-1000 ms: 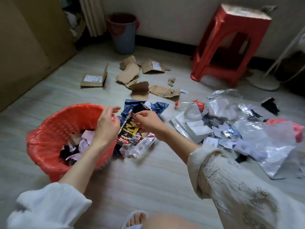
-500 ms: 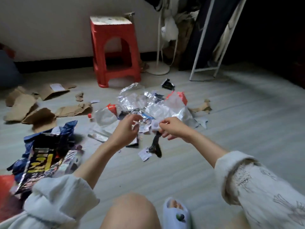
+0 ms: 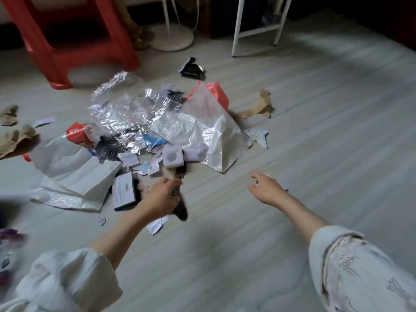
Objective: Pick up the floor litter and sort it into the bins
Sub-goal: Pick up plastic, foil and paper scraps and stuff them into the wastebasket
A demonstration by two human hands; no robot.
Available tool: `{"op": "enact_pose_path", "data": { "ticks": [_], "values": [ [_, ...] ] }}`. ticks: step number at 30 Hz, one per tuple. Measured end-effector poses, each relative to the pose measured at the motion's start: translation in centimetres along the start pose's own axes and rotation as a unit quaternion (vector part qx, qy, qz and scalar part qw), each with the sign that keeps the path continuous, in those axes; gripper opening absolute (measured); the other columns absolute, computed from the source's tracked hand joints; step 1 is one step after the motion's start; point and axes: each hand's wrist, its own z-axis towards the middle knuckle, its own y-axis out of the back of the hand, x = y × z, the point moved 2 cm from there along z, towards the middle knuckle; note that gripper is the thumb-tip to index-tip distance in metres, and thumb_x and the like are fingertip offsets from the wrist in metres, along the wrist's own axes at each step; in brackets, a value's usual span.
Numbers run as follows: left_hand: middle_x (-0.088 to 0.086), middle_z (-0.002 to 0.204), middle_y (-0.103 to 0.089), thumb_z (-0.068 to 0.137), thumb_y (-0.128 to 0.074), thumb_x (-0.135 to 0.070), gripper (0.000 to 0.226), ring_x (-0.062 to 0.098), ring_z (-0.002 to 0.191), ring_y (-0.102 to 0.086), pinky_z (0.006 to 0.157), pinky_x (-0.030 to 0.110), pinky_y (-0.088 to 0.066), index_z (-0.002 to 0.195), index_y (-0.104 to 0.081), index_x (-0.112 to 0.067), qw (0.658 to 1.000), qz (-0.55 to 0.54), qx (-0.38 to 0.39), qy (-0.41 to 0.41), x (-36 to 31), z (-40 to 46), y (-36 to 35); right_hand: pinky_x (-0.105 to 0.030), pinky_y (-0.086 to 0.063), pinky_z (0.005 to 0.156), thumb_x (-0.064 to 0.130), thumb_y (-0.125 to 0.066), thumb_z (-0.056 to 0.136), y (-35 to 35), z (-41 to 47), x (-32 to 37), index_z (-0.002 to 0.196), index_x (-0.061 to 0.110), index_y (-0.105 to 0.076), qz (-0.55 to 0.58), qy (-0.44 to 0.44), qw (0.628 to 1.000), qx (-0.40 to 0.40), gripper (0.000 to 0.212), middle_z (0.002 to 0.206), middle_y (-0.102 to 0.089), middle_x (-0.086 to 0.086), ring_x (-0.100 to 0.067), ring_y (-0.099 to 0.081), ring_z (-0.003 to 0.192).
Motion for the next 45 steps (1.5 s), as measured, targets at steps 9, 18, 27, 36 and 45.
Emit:
{"op": "enact_pose_path", "data": {
  "ticks": [9,18,27,36,45],
  "values": [
    [0.014,0.151,-0.02,0.082,-0.067,-0.02,0.073,0.031,0.138,-0.023,0.114,0.035,-0.021,0.144,-0.028,-0.02,0.992,-0.019,0.084,0.088,6.4,5.8,-9.8,-0.04,-0.023,0.111,0.023,-0.044,0.094,-4.6,10.9,-8.6,0.143,0.012,-0.026,-0.105,-0.081,0.989,-0.073,0.054,0.147,-0.024,-0.014,-0.034,-0.019,0.136],
    [0.0,0.156,0.0,0.078,-0.067,-0.043,0.092,0.028,0.142,-0.007,0.107,0.047,-0.03,0.147,-0.007,-0.035,0.988,0.096,0.089,0.086,6.5,5.9,-12.1,-0.044,-0.03,0.107,0.033,-0.045,0.094,-11.5,11.2,-7.0,0.145,0.02,-0.022,-0.134,-0.065,0.987,-0.053,0.058,0.154,-0.01,-0.008,-0.03,-0.018,0.139],
    [0.004,0.076,-0.06,0.027,-0.083,-0.005,0.049,0.026,0.06,-0.058,0.048,0.028,-0.041,0.071,-0.062,-0.016,0.977,0.198,0.033,-0.065,5.8,4.7,-13.2,-0.037,-0.029,0.103,0.032,-0.047,0.093,-14.9,8.5,-1.1,0.142,0.021,-0.029,-0.15,0.05,0.987,-0.043,0.053,0.146,-0.031,0.0,-0.022,-0.03,0.131],
    [0.011,0.117,-0.051,0.081,-0.054,0.0,0.051,0.028,0.109,-0.043,0.086,0.028,-0.033,0.13,-0.041,-0.008,0.998,-0.025,0.011,0.051,6.4,3.4,-12.3,-0.033,-0.037,0.095,0.024,-0.055,0.09,-15.8,7.9,0.8,0.13,0.013,-0.043,-0.172,0.074,0.982,-0.014,0.043,0.137,-0.035,-0.005,-0.024,-0.034,0.125],
    [0.007,0.086,-0.05,0.072,-0.065,0.004,0.02,0.029,0.083,-0.048,0.065,0.033,-0.032,0.087,-0.067,-0.009,0.997,0.069,-0.008,0.034,7.4,1.5,-12.2,-0.04,-0.049,0.066,-0.019,-0.06,0.066,-16.0,6.8,0.4,0.087,-0.005,-0.06,-0.202,0.109,0.973,-0.029,0.024,0.094,-0.056,-0.022,-0.039,-0.061,0.085]
  ]
}}
